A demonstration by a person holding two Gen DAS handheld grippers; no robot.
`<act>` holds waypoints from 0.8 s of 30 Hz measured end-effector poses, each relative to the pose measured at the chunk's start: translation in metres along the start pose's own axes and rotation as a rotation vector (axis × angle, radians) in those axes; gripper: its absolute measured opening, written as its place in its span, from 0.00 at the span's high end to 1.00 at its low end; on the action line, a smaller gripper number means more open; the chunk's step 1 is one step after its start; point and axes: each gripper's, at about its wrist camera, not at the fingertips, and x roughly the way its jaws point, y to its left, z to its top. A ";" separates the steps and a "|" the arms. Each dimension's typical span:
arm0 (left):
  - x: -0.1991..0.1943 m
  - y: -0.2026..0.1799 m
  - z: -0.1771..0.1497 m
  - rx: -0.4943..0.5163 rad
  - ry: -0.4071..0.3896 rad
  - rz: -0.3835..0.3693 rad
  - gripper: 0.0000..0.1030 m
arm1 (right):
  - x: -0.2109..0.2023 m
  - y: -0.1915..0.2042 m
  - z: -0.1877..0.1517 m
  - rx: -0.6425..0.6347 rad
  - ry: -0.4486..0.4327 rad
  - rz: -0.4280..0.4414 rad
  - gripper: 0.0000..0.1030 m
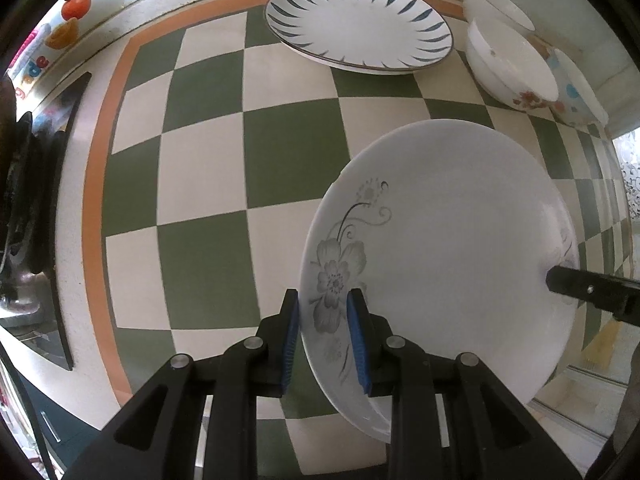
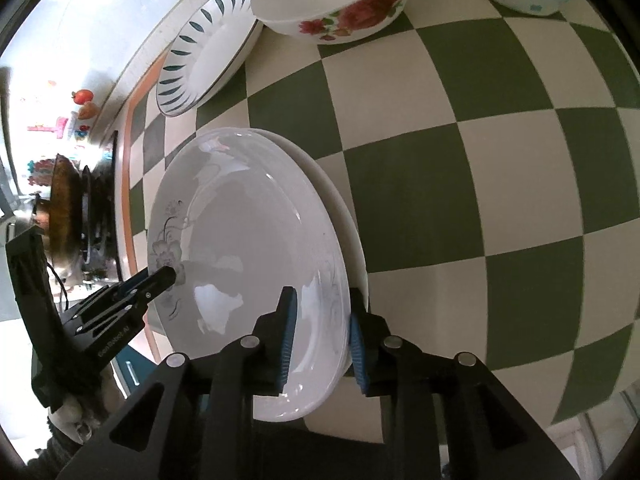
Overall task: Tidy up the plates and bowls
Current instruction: 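Lay the grey-flower plate onto the pink plate with the left gripper while the right gripper holds it, then reach the left gripper to the blue-striped plate and grasp its rim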
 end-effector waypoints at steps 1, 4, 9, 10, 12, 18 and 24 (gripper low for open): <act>0.000 0.000 -0.001 0.001 0.000 0.003 0.79 | -0.002 0.001 0.000 -0.004 -0.002 -0.007 0.69; 0.000 0.001 -0.002 0.004 -0.004 0.011 0.79 | -0.009 0.002 0.000 -0.007 -0.001 -0.019 0.69; -0.001 0.009 0.001 -0.023 0.007 0.000 0.79 | -0.008 0.006 -0.003 -0.045 0.043 -0.059 0.69; -0.004 0.012 0.001 -0.029 0.004 0.002 0.79 | -0.007 0.007 -0.005 -0.055 0.055 -0.068 0.69; -0.014 0.019 0.003 -0.055 -0.014 0.008 0.79 | -0.009 0.005 -0.008 -0.070 0.070 -0.094 0.69; -0.061 0.029 0.029 -0.118 -0.116 0.003 0.78 | -0.045 0.010 0.001 -0.111 0.026 -0.042 0.69; -0.077 0.045 0.085 -0.163 -0.155 -0.003 0.78 | -0.088 0.044 0.057 -0.169 -0.089 0.040 0.61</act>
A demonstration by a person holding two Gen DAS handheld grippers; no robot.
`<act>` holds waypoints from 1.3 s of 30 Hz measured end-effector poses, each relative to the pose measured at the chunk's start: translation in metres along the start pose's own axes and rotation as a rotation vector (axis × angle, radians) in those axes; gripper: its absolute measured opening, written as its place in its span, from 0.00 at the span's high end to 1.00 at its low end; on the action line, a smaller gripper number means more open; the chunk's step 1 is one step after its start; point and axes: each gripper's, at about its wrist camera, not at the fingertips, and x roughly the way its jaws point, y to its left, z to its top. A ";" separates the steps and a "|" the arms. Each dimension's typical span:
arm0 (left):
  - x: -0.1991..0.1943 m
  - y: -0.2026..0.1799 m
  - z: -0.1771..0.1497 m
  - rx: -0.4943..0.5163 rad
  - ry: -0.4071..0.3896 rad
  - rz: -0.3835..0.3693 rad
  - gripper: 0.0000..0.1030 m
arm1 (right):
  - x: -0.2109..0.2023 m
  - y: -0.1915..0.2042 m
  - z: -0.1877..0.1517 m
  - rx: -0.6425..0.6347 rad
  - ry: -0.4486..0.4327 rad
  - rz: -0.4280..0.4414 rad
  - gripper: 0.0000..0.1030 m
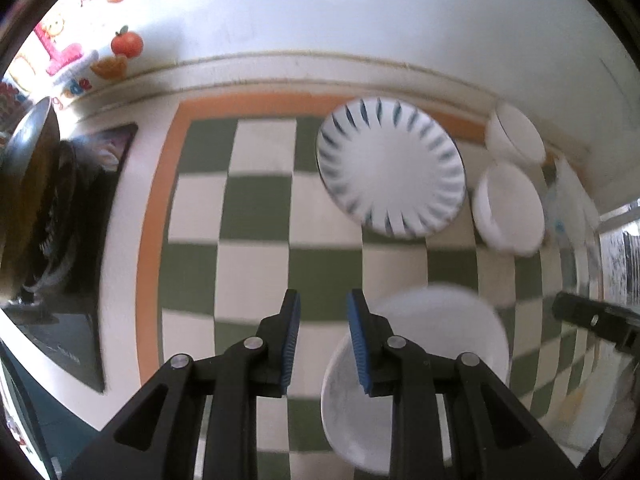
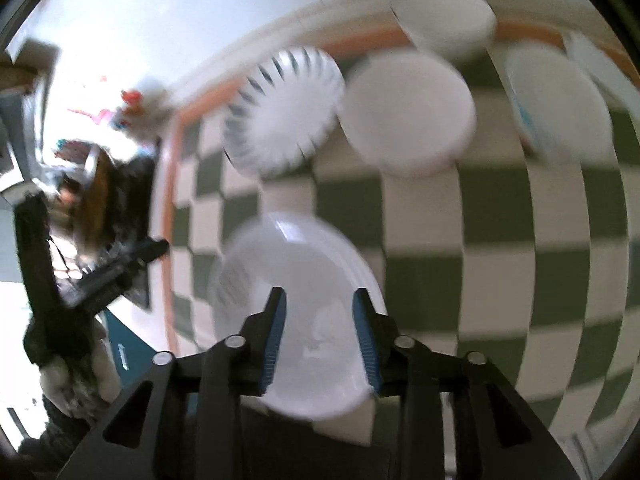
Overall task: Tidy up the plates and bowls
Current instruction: 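Reach the left gripper to the blue-striped plate and grasp its rim, then lay the blue-striped plate onto the stack with the left gripper while the right gripper holds it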
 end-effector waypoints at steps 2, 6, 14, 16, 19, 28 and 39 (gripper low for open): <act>0.013 -0.002 0.025 -0.018 0.011 0.011 0.78 | -0.003 0.003 0.026 -0.003 -0.023 0.020 0.61; 0.050 0.003 0.065 -0.078 0.077 0.009 0.78 | 0.010 0.001 0.094 -0.021 -0.044 -0.011 0.61; 0.123 0.019 0.106 -0.193 0.223 -0.038 0.78 | 0.082 -0.020 0.200 -0.017 0.077 -0.054 0.61; 0.133 0.020 0.110 -0.204 0.241 -0.043 0.78 | 0.101 -0.022 0.214 -0.026 0.116 -0.063 0.61; 0.145 0.017 0.113 -0.195 0.255 -0.063 0.79 | 0.127 -0.024 0.224 -0.045 0.160 -0.087 0.63; 0.142 0.005 0.104 -0.149 0.222 -0.038 0.86 | 0.145 -0.027 0.223 -0.076 0.174 -0.097 0.87; 0.103 -0.003 0.108 -0.104 0.171 -0.058 0.86 | 0.123 -0.009 0.205 -0.082 0.150 -0.099 0.87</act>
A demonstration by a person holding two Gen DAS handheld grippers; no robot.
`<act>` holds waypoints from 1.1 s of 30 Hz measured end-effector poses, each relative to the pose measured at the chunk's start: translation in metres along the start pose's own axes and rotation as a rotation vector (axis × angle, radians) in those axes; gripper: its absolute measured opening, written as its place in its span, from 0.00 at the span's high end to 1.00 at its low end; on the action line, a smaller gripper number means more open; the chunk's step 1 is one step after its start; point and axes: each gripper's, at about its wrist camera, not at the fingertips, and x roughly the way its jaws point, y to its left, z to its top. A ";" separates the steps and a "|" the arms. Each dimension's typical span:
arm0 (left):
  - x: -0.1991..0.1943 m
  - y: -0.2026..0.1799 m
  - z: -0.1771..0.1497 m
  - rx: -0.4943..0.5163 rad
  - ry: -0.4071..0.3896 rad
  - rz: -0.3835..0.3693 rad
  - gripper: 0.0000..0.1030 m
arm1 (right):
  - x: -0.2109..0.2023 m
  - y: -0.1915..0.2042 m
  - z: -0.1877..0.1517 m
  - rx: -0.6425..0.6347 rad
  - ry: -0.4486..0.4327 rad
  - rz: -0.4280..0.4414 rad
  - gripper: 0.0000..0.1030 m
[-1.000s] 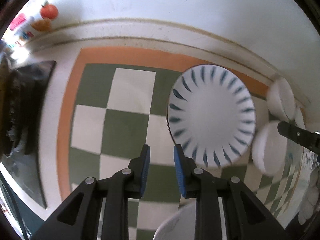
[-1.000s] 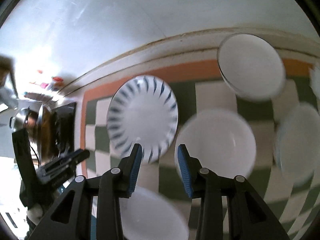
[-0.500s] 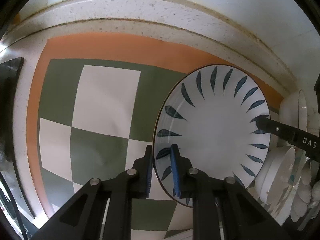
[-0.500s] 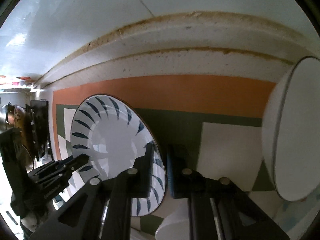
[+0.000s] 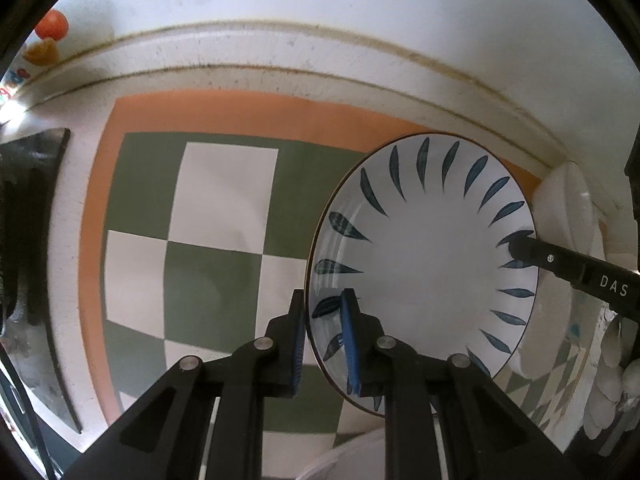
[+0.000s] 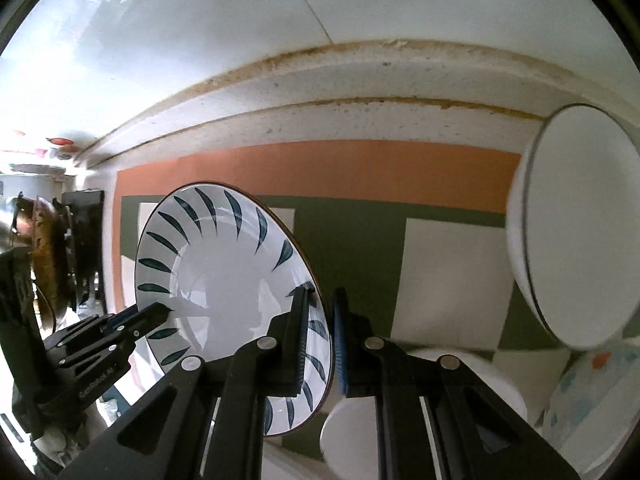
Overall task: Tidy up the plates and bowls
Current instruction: 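Lay the blue-striped plate onto the stack with the left gripper while the right gripper holds it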
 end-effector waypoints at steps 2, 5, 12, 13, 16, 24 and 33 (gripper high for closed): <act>-0.013 -0.003 -0.006 0.015 -0.013 -0.007 0.86 | -0.010 0.004 -0.006 -0.002 -0.012 0.003 0.87; -0.027 -0.004 -0.016 0.036 -0.018 -0.025 0.86 | -0.030 0.012 -0.020 -0.009 -0.035 -0.001 0.87; -0.055 -0.014 -0.056 0.108 -0.045 -0.035 0.86 | -0.054 0.022 -0.073 0.012 -0.048 -0.006 0.88; -0.058 -0.013 -0.060 0.118 -0.045 -0.034 0.86 | -0.056 0.021 -0.084 0.017 -0.048 -0.006 0.88; -0.061 -0.013 -0.075 0.151 -0.045 -0.036 0.86 | -0.056 0.020 -0.118 0.047 -0.042 0.008 0.88; -0.055 -0.001 -0.136 0.236 -0.018 -0.025 0.86 | -0.048 0.013 -0.202 0.117 -0.040 0.032 0.88; -0.019 0.001 -0.170 0.273 0.064 -0.008 0.86 | -0.025 0.000 -0.257 0.175 -0.014 0.036 0.88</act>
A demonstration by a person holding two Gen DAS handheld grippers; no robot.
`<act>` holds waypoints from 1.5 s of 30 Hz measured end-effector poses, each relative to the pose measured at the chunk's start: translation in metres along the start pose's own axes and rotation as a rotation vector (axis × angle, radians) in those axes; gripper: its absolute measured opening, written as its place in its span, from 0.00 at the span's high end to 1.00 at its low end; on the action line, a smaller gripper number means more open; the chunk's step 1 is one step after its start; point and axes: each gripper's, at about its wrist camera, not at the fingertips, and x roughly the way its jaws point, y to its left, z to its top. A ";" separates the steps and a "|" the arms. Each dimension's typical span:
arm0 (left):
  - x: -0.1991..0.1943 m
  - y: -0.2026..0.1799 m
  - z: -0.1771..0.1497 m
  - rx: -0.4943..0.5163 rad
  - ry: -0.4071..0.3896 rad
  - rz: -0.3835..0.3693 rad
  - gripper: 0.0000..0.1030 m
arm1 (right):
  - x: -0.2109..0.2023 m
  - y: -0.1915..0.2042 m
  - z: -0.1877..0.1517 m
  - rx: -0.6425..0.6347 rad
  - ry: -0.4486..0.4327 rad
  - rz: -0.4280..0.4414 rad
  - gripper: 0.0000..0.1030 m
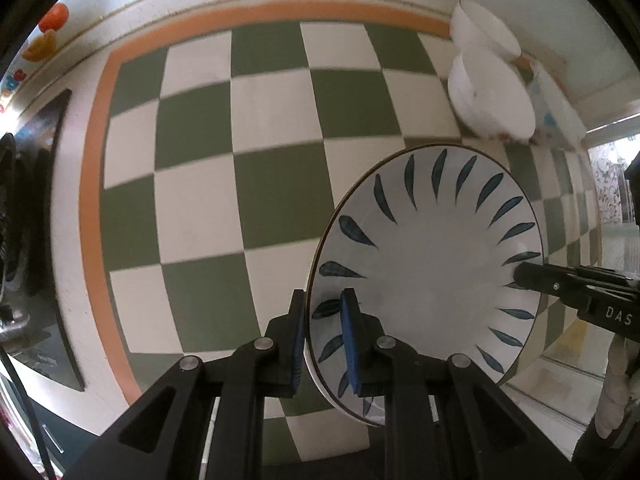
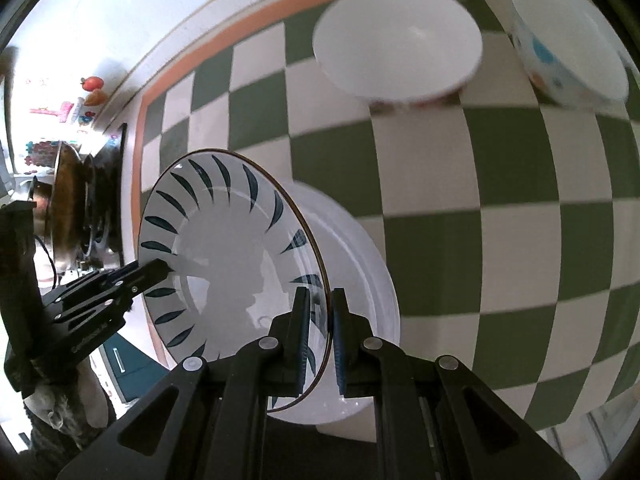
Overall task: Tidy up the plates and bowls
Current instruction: 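Lay the blue-striped plate onto the stack with the left gripper while the right gripper holds it, then lower the plate stack onto the counter and open the right gripper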
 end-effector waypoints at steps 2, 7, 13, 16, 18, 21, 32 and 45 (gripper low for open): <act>0.004 -0.002 -0.003 0.006 0.009 0.006 0.86 | 0.005 -0.005 -0.009 0.008 0.011 -0.002 0.88; 0.012 -0.009 -0.007 0.008 0.023 0.019 0.86 | 0.018 -0.016 -0.019 0.029 0.032 -0.005 0.88; 0.017 -0.017 -0.006 0.019 0.015 0.054 0.85 | 0.031 -0.024 -0.021 0.037 0.053 -0.004 0.88; 0.017 -0.017 -0.005 0.009 0.012 0.061 0.85 | 0.034 -0.027 -0.020 0.024 0.059 0.001 0.88; 0.018 -0.017 -0.006 -0.006 0.013 0.062 0.85 | 0.036 -0.026 -0.017 0.016 0.065 0.004 0.88; 0.018 -0.017 -0.009 -0.025 0.004 0.075 0.84 | 0.037 -0.022 -0.012 0.001 0.066 -0.007 0.88; 0.016 -0.026 -0.024 -0.062 -0.020 0.112 0.83 | 0.033 -0.015 -0.005 -0.036 0.075 -0.043 0.84; -0.011 -0.039 -0.054 -0.094 -0.086 0.128 0.83 | 0.001 0.010 -0.026 -0.107 -0.011 -0.128 0.82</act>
